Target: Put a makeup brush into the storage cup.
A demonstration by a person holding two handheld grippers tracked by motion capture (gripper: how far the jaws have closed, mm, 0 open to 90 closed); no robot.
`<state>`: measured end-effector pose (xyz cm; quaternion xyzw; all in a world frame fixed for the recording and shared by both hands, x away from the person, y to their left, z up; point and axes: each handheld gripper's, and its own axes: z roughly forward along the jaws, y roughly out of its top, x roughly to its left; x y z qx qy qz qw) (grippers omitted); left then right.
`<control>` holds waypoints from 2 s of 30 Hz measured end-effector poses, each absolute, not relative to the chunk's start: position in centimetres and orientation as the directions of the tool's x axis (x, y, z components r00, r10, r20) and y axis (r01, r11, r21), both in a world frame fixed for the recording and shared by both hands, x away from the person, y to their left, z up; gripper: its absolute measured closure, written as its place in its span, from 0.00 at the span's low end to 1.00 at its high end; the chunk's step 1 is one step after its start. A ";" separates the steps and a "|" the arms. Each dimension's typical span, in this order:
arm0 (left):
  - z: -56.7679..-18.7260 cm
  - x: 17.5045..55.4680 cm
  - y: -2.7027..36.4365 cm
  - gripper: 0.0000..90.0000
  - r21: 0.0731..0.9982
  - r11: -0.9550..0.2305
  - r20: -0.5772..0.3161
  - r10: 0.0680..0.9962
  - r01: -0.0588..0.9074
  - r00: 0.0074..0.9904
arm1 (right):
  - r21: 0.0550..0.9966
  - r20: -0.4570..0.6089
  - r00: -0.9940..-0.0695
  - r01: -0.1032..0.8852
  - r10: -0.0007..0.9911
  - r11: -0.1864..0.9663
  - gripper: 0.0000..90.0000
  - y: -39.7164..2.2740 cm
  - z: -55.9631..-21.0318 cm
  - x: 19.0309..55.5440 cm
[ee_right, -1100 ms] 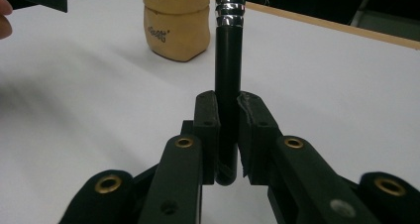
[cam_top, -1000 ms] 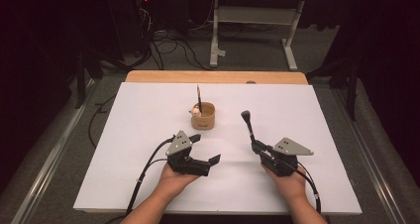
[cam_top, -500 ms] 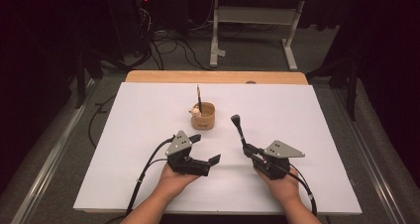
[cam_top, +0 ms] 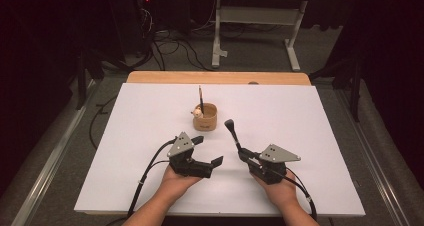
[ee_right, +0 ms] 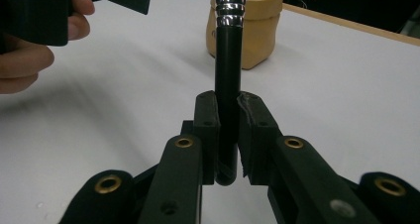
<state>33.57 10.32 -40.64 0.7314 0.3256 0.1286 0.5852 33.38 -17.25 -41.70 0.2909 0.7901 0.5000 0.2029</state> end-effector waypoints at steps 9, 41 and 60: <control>-40.7 33.6 10.3 0.04 0.940 -0.103 -0.194 0.625 0.326 0.756 | 0.908 -0.029 -0.766 0.248 0.642 0.338 0.91 -16.3 -41.7 32.9; -40.7 33.4 10.1 0.07 0.939 -0.081 -0.221 0.600 0.333 0.769 | 0.903 -0.047 -0.823 0.207 0.566 0.376 0.91 -14.2 -42.0 31.9; -40.9 33.3 10.3 0.40 0.943 -0.060 -0.240 0.555 0.326 0.796 | 0.903 -0.049 -0.831 0.200 0.554 0.381 0.91 -13.9 -42.2 31.9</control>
